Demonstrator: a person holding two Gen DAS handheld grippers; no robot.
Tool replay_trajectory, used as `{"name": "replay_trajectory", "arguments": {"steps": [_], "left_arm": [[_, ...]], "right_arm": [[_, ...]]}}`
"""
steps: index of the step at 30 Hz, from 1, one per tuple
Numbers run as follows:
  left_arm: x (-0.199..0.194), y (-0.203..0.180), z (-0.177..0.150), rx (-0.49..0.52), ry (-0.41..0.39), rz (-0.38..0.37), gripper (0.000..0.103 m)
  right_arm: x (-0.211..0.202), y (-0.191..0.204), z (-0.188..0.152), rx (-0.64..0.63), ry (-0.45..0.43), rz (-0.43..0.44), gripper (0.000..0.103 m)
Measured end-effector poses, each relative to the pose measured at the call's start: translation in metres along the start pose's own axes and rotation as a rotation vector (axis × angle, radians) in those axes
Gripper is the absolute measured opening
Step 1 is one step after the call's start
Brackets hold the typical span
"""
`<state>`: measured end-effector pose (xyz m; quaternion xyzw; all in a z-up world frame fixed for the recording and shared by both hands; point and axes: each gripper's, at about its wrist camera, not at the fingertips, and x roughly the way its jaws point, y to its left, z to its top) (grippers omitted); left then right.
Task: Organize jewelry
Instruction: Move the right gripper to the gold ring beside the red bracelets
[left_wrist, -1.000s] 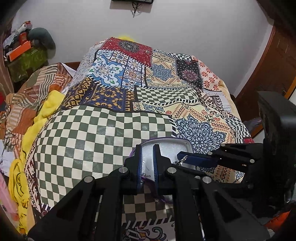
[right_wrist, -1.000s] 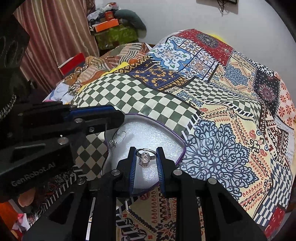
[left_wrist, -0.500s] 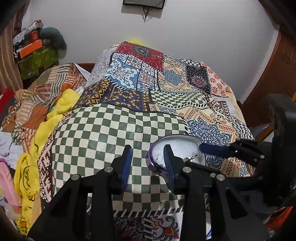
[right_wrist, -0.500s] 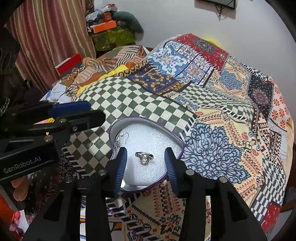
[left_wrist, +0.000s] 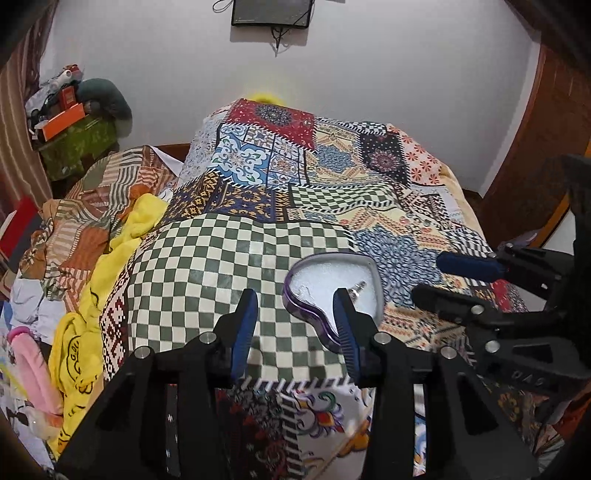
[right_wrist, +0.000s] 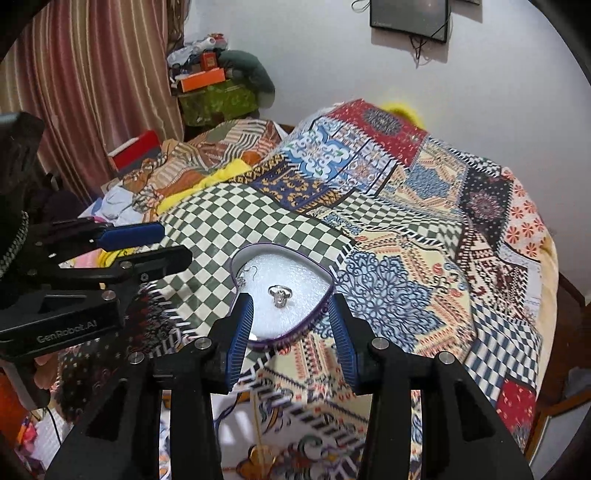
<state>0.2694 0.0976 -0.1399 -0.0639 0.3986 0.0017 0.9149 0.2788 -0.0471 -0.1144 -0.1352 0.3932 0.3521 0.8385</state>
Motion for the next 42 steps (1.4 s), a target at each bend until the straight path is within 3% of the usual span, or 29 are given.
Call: {"name": "replay_trajectory", "arguments": {"steps": [16, 22, 42], "left_arm": [[-0.050, -0.044, -0.039, 0.070, -0.026, -0.024, 0.042], [-0.056, -0.063, -0.056, 0.116, -0.017, -0.030, 0.042], [-0.006, -0.080, -0.090, 0.165, 0.126, -0.042, 0.042]], "right_arm": [[-0.071, 0.004, -0.040, 0.036, -0.092, -0.076, 0.039], [-0.083, -0.003, -0.062, 0.093, -0.099, -0.059, 0.039], [-0.058, -0.032, -0.117, 0.141, 0.017, -0.084, 0.039]]}}
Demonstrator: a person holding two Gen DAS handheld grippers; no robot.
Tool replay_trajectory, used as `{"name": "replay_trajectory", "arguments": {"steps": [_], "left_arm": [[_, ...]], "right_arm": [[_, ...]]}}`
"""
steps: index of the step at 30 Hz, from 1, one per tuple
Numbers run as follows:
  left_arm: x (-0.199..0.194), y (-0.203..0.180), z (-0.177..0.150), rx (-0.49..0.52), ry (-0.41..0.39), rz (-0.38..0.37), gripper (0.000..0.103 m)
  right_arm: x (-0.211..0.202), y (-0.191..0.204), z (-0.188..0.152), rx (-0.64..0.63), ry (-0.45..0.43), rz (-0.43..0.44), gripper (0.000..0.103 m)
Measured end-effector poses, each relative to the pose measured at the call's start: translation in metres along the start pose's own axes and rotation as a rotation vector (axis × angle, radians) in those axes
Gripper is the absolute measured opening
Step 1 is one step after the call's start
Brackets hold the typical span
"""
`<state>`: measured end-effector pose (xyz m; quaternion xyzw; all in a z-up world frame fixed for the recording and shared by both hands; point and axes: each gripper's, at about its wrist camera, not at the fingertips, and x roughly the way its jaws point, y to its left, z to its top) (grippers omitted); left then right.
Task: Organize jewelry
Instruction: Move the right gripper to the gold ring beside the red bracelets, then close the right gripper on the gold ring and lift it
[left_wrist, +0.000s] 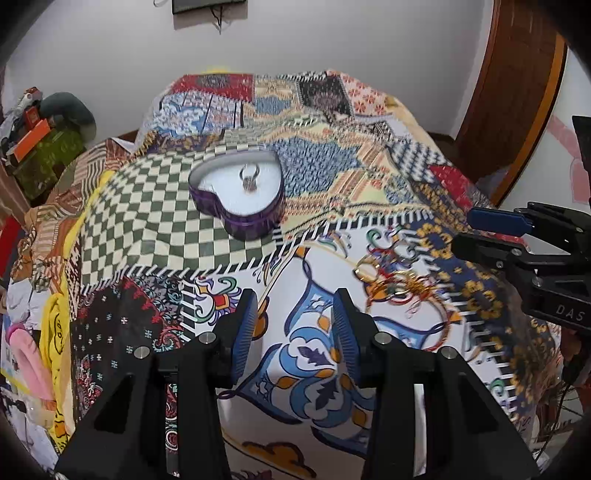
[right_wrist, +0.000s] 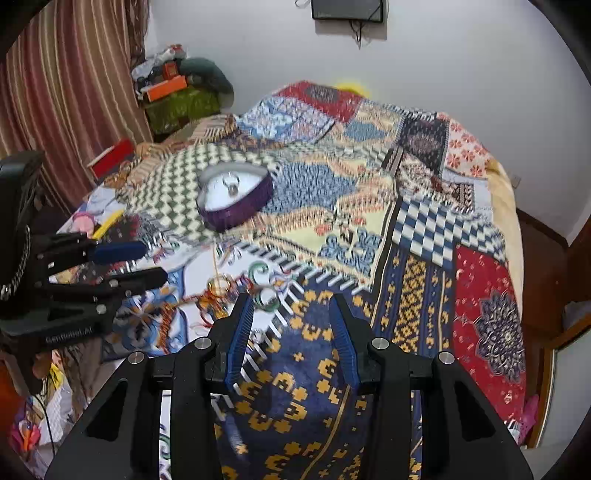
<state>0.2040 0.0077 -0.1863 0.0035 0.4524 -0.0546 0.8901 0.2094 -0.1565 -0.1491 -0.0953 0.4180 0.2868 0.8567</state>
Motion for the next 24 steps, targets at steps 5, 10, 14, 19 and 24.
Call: {"name": "replay_trajectory", "arguments": {"steps": [5, 10, 14, 19, 24], "left_arm": [[0.011, 0.004, -0.002, 0.001, 0.019, -0.009, 0.042], [0.016, 0.002, 0.000, 0.017, 0.016, -0.020, 0.042], [0.019, -0.002, 0.002, 0.039, 0.017, -0.050, 0.042], [0.023, -0.011, 0.003, 0.079, 0.007, -0.062, 0.044], [0.027, -0.015, 0.006, 0.085, 0.002, -0.070, 0.045]], "right_arm": [[0.012, 0.000, -0.004, -0.009, 0.023, 0.004, 0.039], [0.026, 0.004, -0.001, -0.021, 0.043, 0.026, 0.039], [0.033, 0.010, 0.000, -0.053, 0.052, 0.043, 0.039], [0.037, 0.011, 0.004, -0.056, 0.045, 0.069, 0.031], [0.042, 0.014, 0.007, -0.074, 0.041, 0.084, 0.020]]}}
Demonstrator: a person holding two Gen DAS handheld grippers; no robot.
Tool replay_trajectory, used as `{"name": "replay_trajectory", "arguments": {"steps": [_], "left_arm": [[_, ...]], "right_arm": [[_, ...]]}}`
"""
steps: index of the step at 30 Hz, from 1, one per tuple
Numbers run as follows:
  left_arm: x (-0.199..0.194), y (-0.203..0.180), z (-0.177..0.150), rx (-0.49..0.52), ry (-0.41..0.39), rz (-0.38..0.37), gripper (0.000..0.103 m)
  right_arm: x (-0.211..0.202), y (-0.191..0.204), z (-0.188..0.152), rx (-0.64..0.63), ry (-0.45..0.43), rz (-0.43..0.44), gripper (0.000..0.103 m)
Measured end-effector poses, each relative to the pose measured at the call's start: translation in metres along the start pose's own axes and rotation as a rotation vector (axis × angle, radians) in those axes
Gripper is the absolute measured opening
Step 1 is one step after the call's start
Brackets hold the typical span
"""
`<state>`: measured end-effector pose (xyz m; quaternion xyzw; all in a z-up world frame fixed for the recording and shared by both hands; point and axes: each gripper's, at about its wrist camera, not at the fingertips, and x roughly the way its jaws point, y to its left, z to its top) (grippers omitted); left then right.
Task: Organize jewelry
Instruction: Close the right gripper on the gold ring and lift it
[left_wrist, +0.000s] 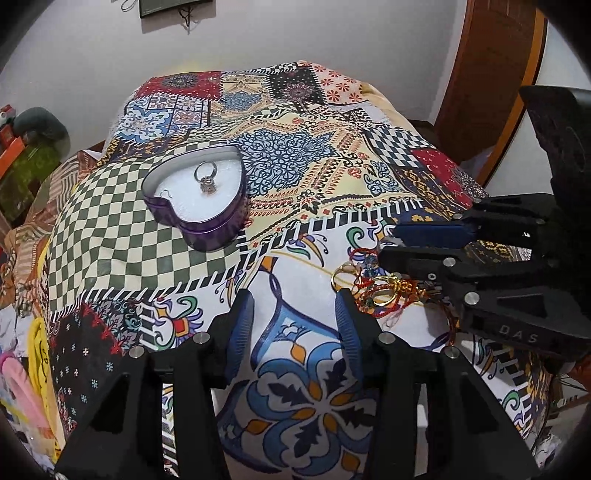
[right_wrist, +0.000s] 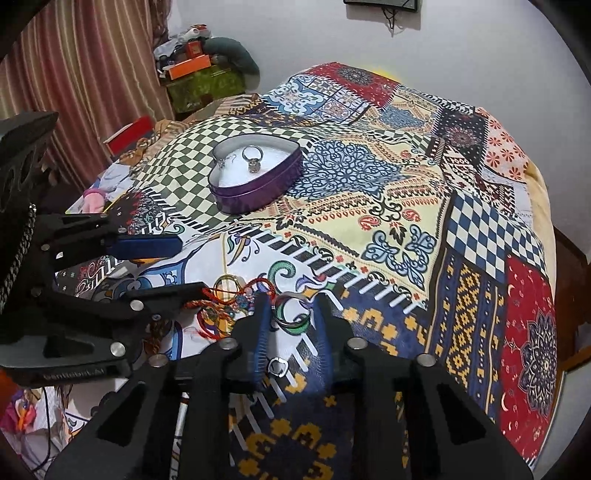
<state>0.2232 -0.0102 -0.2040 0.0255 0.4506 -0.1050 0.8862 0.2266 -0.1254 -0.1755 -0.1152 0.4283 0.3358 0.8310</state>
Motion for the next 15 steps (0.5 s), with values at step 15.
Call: {"name": "replay_trajectory", "arguments": {"steps": [15], "left_arm": [[0.003, -0.017, 0.002, 0.078, -0.017, 0.004, 0.046]], "right_arm": [[-0.009, -0.018, -0.003, 0.061, -0.034, 0.021, 0.020]]}}
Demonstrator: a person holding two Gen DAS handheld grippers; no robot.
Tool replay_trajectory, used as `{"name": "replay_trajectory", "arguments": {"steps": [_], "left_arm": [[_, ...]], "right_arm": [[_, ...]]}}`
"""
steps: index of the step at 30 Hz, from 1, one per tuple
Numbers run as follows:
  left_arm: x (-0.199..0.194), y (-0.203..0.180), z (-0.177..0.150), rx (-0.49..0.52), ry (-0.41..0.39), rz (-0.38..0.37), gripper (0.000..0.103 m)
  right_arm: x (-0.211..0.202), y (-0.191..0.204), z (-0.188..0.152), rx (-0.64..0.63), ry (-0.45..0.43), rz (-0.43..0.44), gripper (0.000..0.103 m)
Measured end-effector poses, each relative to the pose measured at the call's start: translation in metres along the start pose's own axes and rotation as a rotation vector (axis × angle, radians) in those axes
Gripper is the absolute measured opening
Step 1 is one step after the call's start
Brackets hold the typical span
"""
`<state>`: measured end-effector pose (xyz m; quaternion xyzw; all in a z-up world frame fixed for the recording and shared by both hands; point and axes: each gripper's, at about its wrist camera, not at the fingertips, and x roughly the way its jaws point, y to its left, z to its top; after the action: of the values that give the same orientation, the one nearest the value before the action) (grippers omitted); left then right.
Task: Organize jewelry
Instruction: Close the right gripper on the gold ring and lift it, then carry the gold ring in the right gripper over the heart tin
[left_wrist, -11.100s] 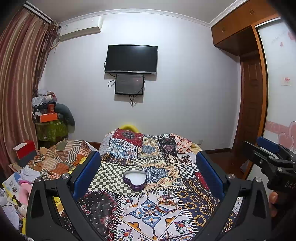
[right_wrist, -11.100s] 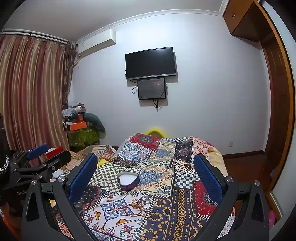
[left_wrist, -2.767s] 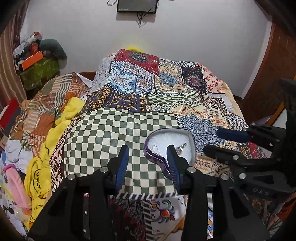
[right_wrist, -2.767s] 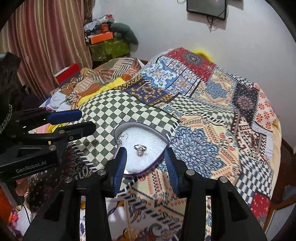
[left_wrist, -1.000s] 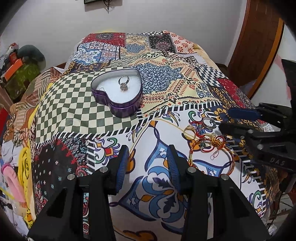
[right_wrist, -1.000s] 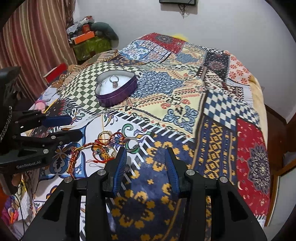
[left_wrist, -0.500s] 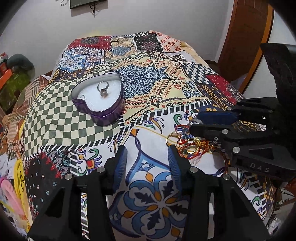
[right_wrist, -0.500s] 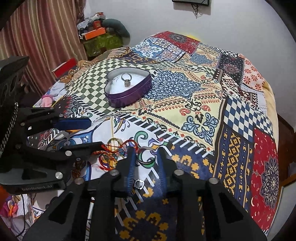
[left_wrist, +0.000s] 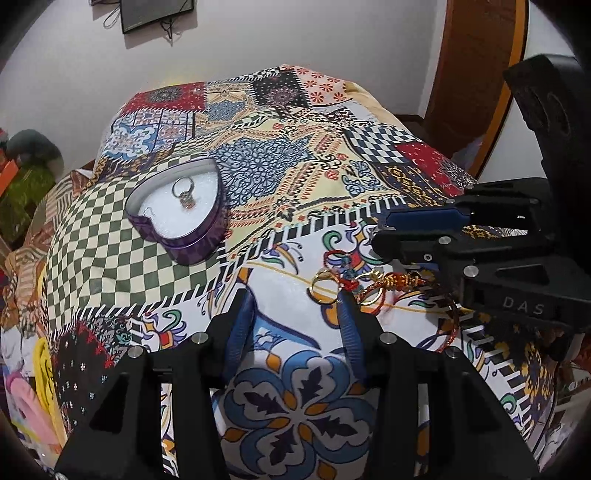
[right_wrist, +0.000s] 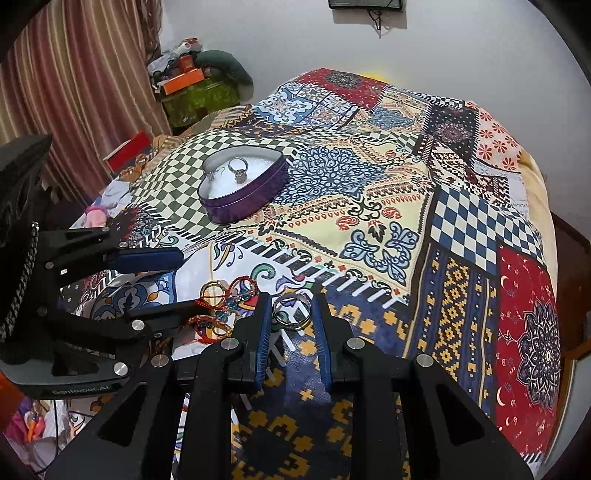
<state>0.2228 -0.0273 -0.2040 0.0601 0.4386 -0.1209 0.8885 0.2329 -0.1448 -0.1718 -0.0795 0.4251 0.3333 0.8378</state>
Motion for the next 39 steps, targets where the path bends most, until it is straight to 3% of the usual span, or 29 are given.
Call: {"name": "replay_trajectory", "arguments": {"steps": [8, 13, 28, 39], "left_arm": [[0.010, -0.004, 0.008, -0.007, -0.004, -0.024, 0.044], [0.012, -0.009, 0.008, 0.010, -0.017, -0.046, 0.018], [-0.004, -0.007, 0.005, -0.010, -0.049, -0.019, 0.018], [-0.044, 0.016, 0.013, -0.076, -0.133, 0.011, 0.018]], "right_arm": [[-0.001, -0.003, -0.002, 0.007, -0.002, 0.006, 0.020], [-0.001, -0.005, -0.004, 0.010, 0.000, 0.008, 0.020], [-0.019, 0.004, 0.006, -0.003, -0.041, -0.001, 0.020], [-0.042, 0.023, 0.025, -0.028, -0.107, -0.003, 0.020]]}}
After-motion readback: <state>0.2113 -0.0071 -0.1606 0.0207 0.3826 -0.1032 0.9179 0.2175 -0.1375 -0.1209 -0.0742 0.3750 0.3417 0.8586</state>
